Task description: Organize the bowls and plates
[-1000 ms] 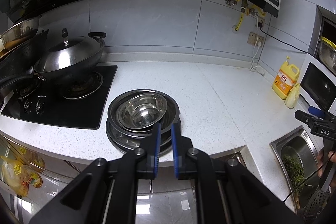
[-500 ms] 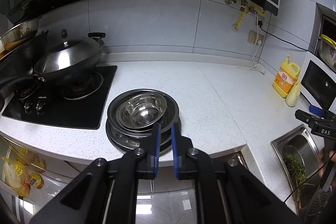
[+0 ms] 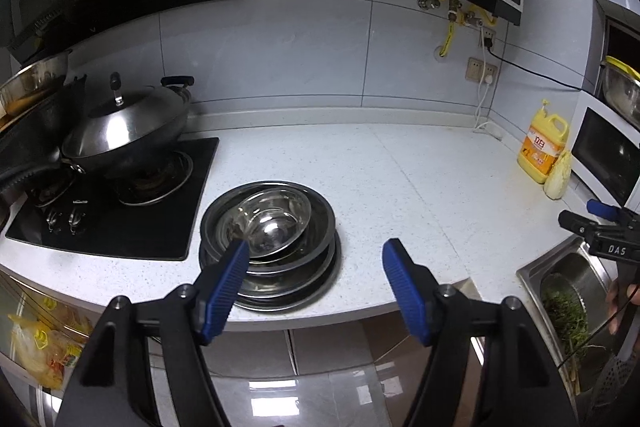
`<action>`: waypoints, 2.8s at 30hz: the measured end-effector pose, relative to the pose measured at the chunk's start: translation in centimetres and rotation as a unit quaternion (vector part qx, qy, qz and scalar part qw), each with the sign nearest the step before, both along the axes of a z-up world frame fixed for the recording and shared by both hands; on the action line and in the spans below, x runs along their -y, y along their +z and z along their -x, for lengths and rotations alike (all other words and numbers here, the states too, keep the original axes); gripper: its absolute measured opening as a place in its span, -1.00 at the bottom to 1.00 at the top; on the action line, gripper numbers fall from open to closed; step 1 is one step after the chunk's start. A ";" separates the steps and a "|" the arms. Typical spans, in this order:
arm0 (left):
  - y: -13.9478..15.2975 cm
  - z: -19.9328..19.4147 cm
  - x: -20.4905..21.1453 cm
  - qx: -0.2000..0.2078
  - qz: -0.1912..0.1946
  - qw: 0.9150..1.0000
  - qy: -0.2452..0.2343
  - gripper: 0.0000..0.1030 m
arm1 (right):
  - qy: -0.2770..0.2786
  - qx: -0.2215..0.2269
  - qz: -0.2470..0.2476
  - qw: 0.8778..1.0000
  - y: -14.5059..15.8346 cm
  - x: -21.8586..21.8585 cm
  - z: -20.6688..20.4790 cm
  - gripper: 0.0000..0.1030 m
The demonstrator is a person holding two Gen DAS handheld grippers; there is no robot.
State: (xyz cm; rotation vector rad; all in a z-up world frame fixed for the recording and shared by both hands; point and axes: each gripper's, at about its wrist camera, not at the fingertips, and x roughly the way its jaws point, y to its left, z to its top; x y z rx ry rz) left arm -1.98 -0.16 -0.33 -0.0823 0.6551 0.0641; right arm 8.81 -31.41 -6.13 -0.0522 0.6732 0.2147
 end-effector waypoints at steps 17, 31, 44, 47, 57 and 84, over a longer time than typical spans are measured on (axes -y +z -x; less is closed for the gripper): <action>-0.4 -1.8 0.6 -0.017 -0.003 1.000 -0.009 0.31 | -0.002 -0.011 0.003 1.000 -0.7 0.7 -0.9 0.96; -0.6 -2.9 0.6 -0.024 0.002 1.000 -0.013 0.31 | -0.005 -0.017 0.005 1.000 -1.1 1.1 -1.8 0.96; -1.0 -3.6 0.6 -0.029 -0.002 1.000 -0.010 0.31 | 0.000 -0.023 0.008 1.000 -1.6 1.0 -2.4 0.96; -1.1 -3.7 0.6 -0.031 -0.001 0.999 -0.012 0.31 | 0.000 -0.024 0.008 1.000 -1.7 1.0 -2.4 0.96; -1.1 -3.7 0.4 -0.030 0.002 1.000 -0.007 0.31 | 0.004 -0.023 0.012 1.000 -1.7 0.9 -2.6 0.96; -1.1 -3.3 -0.7 -0.028 0.007 1.000 0.010 0.31 | 0.019 -0.018 0.024 0.999 -1.7 0.1 -2.6 0.96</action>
